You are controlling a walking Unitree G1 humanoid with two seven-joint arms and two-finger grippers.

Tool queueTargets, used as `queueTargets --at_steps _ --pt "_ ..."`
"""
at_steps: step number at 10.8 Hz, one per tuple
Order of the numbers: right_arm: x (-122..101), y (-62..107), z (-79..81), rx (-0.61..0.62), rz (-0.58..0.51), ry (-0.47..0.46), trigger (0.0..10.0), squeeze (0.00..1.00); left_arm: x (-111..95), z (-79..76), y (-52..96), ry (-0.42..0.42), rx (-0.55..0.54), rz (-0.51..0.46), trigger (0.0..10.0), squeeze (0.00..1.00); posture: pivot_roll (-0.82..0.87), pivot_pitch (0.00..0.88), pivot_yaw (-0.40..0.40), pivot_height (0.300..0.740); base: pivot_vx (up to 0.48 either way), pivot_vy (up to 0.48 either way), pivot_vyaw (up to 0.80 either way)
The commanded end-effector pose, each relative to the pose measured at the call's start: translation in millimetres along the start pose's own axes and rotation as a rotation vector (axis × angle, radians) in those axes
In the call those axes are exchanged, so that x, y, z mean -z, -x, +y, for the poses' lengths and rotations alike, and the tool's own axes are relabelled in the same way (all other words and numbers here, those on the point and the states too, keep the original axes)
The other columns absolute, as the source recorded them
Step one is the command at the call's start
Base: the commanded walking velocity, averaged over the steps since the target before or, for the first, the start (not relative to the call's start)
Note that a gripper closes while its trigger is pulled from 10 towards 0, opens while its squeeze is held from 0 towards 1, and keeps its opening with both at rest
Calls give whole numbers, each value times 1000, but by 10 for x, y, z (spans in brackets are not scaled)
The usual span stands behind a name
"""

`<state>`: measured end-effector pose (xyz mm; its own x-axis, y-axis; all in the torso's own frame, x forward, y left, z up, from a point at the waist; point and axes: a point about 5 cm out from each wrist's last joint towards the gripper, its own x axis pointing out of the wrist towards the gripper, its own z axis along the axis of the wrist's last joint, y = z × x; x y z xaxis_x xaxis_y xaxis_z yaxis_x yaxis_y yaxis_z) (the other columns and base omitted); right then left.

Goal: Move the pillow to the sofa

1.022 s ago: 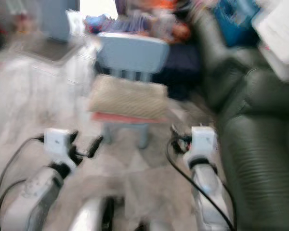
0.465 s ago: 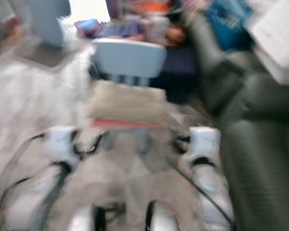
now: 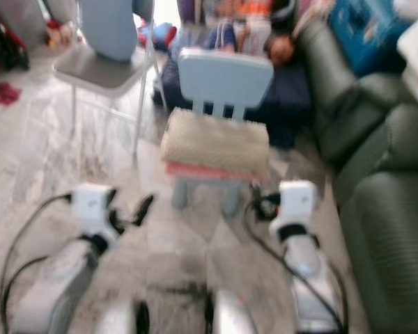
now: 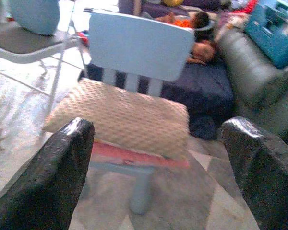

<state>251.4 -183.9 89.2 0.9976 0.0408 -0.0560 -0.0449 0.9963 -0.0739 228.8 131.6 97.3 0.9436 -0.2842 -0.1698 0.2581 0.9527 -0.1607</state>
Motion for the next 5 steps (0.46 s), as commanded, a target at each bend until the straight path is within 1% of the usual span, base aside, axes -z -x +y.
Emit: queueTargets --at_steps 1,2,3,4,5 --pt "-11 12 -64 19 -1 18 10000 0 -30 -101 -21 20 21 -27 10000 0 -8 210 -77 740 0 0 0" --pt "0 1 -56 13 4 14 10000 0 -55 -94 -46 17 7 -43 10000 0 -2 217 -82 740 0 0 0" --pt "-52 -30 -71 16 -5 4 10000 0 -183 -145 -69 36 18 -78 10000 0 19 224 -86 740 0 0 0" --pt "-101 -81 -55 10 -20 -3 10000 0 -255 -167 -82 31 43 -98 10000 0 21 236 -85 740 0 0 0" --pt "-109 -187 1 8 -23 -15 10000 0 -256 -76 -146 -28 25 -100 10000 0 19 230 -75 740 0 0 0"
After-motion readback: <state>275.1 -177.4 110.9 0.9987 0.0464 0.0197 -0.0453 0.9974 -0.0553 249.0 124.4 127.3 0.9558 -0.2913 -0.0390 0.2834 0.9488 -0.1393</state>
